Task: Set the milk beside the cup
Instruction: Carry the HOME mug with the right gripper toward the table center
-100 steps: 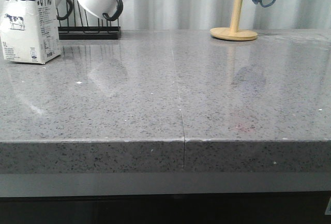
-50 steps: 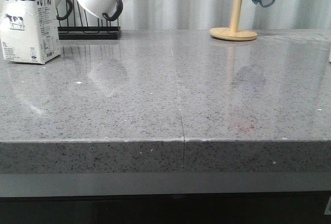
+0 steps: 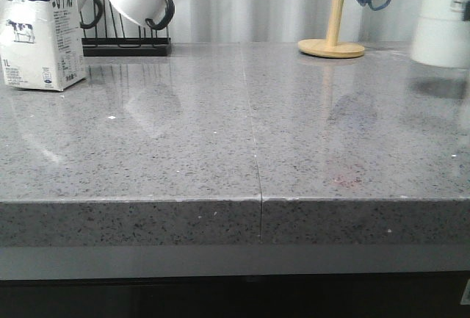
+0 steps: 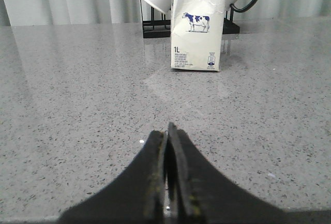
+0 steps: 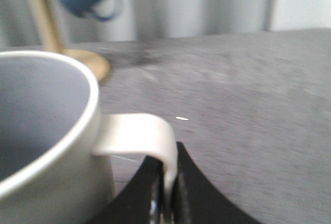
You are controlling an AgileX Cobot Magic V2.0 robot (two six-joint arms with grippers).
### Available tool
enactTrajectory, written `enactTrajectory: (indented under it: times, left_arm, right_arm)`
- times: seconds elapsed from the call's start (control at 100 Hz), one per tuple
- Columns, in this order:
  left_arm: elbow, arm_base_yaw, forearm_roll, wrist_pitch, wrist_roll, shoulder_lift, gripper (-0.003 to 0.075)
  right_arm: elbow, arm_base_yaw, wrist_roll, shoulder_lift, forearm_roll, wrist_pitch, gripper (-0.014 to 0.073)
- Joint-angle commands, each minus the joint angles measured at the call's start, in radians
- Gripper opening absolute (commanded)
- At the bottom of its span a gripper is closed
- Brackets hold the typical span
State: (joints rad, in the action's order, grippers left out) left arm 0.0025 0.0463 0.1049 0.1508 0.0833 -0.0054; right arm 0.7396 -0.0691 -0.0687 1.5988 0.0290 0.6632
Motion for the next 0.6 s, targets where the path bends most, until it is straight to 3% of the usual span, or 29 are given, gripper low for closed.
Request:
enactTrajectory:
  times: [0.0,0.34,0.59]
  left_arm:
    - [0.042,-0.001,0.009,-0.085,-0.009,-0.033,-0.0021]
    - [0.042,-0.001,0.009,-0.085,-0.009,-0.033,-0.0021]
    - [0.042,-0.001,0.009,-0.085,-0.009,-0.033,-0.0021]
  right_arm:
    - [0.027,0.065,-0.003,-0.050,0.014,0.068,-0.0068]
    - [0.095,0.370,-0.003,-0.029,0.013,-0.022,-0.0067]
    - [0.172,0.450,-0.003,0.069,0.013,-0.003,-0.0067]
